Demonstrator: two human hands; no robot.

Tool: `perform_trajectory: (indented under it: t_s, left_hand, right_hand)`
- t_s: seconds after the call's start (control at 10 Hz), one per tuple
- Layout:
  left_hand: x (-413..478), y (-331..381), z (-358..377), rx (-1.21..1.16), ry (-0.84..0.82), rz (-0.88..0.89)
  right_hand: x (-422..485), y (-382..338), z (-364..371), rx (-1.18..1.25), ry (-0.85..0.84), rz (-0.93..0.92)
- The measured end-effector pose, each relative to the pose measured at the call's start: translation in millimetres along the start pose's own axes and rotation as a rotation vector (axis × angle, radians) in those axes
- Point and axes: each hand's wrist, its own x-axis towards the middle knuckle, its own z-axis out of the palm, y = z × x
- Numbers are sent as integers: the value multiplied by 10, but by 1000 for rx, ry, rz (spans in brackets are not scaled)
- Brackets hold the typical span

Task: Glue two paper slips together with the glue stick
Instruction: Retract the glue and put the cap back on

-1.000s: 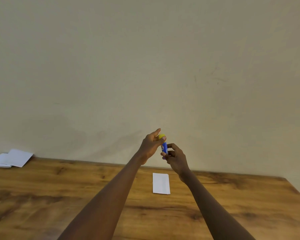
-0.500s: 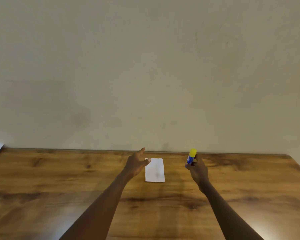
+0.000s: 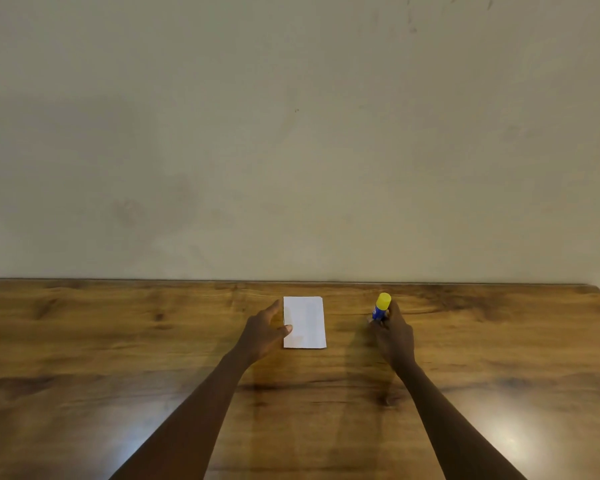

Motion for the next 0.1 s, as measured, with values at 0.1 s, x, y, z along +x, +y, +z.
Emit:
perform_trajectory:
  t_s: [0.1]
  left_hand:
    - [7,14,-4,1,14,10]
  right_hand:
    - [6,17,-21,8,-24,-14]
